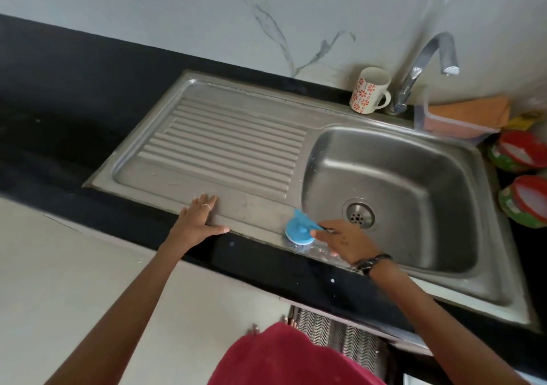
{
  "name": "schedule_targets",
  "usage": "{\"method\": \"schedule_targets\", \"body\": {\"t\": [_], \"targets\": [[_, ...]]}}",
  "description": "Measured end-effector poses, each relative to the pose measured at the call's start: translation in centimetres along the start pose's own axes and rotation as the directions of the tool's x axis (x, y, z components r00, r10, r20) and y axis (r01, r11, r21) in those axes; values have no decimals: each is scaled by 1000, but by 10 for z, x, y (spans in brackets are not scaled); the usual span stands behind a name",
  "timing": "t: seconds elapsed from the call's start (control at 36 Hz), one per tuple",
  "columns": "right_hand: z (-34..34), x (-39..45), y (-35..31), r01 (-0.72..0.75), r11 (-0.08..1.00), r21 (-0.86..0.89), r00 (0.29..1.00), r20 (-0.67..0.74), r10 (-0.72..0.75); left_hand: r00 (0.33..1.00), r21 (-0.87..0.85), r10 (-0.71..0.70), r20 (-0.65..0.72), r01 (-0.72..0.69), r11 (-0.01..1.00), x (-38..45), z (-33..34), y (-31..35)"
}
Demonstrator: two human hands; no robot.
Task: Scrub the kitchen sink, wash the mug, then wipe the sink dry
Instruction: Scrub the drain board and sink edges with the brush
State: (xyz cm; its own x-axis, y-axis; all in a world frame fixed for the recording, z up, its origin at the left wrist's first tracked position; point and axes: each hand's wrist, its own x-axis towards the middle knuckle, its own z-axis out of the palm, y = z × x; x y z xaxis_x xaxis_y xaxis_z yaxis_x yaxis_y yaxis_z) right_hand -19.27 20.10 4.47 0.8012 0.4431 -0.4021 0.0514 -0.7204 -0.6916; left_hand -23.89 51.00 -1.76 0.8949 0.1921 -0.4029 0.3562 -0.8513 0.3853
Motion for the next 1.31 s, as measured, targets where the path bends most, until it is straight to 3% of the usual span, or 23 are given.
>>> {"method": "schedule_targets", "body": {"t": [0.17,0.31,0.47,0.78,1.0,1.11,1.31], "targets": [[-2,-13,27,32,998,-56,998,-50,-35,1000,-16,-13,25,14,1000,2,-1,1],[33,25,-26,69,994,-90,998,6,-69,999,-55,-34,9,35,998,1,1,3],[73,62,-94,51,996,-76,998,42,-48,994,-193,-30,-104,10,981,1,2,-6],[25,16,-49,-233,971,-54,970,-88,228,998,112,61,30,-64,992,4,-58,-90],[107,86,-154,-156,980,-120,985,-90,145,990,164,87,114,-105,981,10,-70,-126],[145,112,-207,-52,958,-280,998,-58,37,990,167,115,83,-128,978,15,-76,-136],[139,63,-166,-208,962,-179,955,-249,160,987,182,145,72,-156,971,20,-102,-175]]}}
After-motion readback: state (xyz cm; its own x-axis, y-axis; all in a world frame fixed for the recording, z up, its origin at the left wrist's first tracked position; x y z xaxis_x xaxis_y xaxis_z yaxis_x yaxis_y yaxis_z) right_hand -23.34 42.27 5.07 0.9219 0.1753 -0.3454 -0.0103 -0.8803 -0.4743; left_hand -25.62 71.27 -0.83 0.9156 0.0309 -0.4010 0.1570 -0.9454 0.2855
